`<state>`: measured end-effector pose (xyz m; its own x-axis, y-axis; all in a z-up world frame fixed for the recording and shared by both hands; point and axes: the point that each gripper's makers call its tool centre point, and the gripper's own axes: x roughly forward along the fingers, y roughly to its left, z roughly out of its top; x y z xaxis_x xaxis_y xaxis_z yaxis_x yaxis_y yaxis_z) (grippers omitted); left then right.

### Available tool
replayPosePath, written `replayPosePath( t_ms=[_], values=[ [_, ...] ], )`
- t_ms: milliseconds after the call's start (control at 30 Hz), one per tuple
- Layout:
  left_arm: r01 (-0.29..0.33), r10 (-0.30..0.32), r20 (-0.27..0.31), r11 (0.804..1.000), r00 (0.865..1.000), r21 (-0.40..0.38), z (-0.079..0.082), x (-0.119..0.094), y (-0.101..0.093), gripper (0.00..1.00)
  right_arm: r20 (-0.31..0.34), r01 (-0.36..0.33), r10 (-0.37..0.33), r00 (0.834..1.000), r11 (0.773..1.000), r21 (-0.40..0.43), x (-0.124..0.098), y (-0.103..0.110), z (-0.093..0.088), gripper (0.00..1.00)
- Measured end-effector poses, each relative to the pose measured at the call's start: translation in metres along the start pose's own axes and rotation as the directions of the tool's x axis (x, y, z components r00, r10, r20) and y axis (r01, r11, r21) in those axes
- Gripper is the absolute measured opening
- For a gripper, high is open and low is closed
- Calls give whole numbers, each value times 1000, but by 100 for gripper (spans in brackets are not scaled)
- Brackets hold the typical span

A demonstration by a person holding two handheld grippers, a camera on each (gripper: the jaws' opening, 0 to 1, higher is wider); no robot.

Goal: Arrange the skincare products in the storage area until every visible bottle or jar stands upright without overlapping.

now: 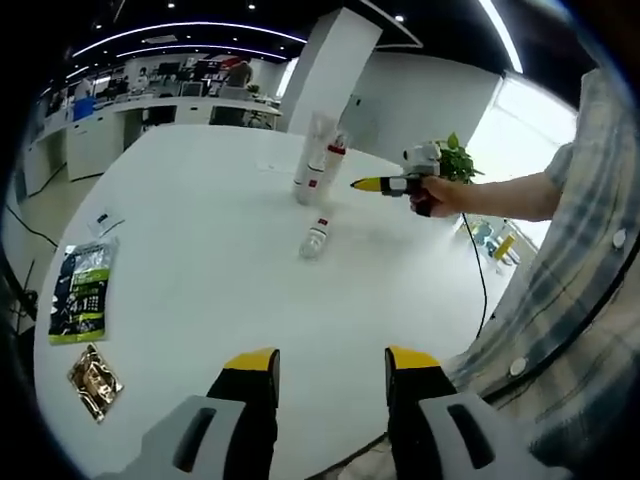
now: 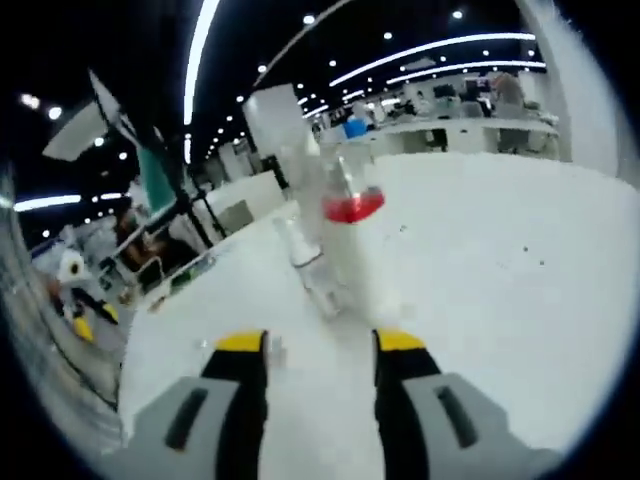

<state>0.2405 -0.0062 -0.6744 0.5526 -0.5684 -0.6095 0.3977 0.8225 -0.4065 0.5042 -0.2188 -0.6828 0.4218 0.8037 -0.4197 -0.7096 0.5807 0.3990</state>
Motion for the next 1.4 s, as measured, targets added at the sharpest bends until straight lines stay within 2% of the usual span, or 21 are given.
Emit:
replayPosePath(
  t_ms=[100,167,200,300,367,467,567,767,867,933,1000,1067,1200,1300,1400],
  values=[
    [27,-27,-14,999,1000,27,3,5,0,43,41,3,-6,999,996,88,-15,30,-14,41],
    [44,-42,-35,998,998,53,7,8,1,43,25,14,-17,1000,993,119,-23,48,-27,41],
    [50,-48,-35,997,998,63,10,9,1,43,25,18,-22,999,991,131,-24,52,-29,41],
    [70,-69,-26,995,997,77,19,18,7,45,42,16,-24,999,984,177,-35,82,-39,41],
    [75,-71,-39,992,997,102,25,29,11,46,41,20,-28,999,982,187,-45,102,-48,41],
    [95,-91,-36,988,995,120,41,50,14,48,38,47,-56,998,976,211,-58,118,-57,40],
    [112,-109,-31,982,994,153,56,70,14,50,62,85,-104,993,965,248,-76,133,-61,40],
    [128,-117,-59,962,991,241,72,109,20,55,59,158,-183,981,942,295,-97,149,-71,41],
    [110,-102,-46,964,994,240,81,132,27,55,56,191,-217,975,935,298,-106,162,-72,41],
    [111,-102,-48,962,994,249,83,144,26,55,58,202,-229,972,934,293,-110,170,-72,41],
    [120,-100,-79,940,992,320,80,161,22,55,69,206,-236,969,932,299,-114,180,-71,41],
    [122,-96,-94,938,991,323,77,171,20,54,72,209,-240,968,931,300,-116,186,-72,41],
    [111,-83,-96,935,992,337,78,179,17,52,77,212,-244,967,933,292,-121,194,-72,41],
    [98,-63,-106,923,992,371,78,189,18,44,103,212,-251,962,932,292,-129,195,-69,41],
    [80,-38,-116,922,993,379,78,195,20,38,101,213,-250,963,935,284,-138,195,-71,41]
  ],
)
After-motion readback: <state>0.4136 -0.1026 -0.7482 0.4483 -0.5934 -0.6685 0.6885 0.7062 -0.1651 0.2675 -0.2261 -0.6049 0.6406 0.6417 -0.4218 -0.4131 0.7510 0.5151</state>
